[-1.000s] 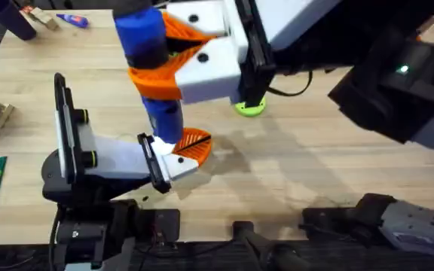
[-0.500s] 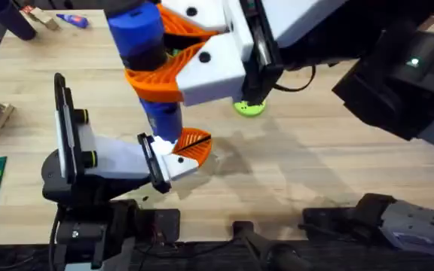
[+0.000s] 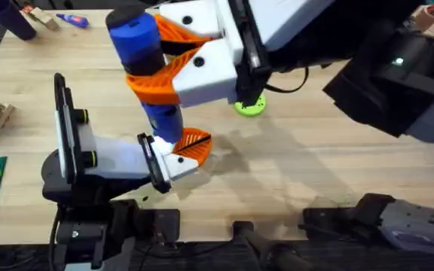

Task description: Pick up the gripper from the table and insert it into the empty holder that is missing its gripper. Then pick up a screw, insert it into the mounting hole, and use the screwdriver to tighten it. Finally, clean up the table by picking up the vegetable and placing it into the bucket.

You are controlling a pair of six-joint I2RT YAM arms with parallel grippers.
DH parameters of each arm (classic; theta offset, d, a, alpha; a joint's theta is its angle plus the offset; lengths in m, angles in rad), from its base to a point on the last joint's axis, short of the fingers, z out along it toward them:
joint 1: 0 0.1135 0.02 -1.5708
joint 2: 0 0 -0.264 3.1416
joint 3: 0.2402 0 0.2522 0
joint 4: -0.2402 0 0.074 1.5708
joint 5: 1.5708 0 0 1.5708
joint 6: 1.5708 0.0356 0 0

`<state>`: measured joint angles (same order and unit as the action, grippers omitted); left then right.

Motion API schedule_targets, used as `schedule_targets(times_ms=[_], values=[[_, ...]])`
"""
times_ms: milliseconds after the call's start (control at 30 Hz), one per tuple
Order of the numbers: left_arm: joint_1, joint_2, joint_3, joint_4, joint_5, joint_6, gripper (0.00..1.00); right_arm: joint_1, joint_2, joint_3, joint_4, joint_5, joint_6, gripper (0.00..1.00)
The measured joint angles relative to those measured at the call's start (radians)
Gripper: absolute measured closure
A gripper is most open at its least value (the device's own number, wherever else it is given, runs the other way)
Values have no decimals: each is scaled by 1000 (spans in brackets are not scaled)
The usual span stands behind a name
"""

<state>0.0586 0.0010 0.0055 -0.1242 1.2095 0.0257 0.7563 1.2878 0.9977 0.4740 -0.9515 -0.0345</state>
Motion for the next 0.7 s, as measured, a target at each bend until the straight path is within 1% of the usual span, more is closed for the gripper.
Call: schedule_targets(times_ms=[467, 700], values=[[0, 0, 0, 0, 0, 0, 993, 0, 8, 0, 21, 0, 0, 904], [0, 0, 0, 0, 0, 0, 993, 0, 8, 0, 76, 0, 9, 905]])
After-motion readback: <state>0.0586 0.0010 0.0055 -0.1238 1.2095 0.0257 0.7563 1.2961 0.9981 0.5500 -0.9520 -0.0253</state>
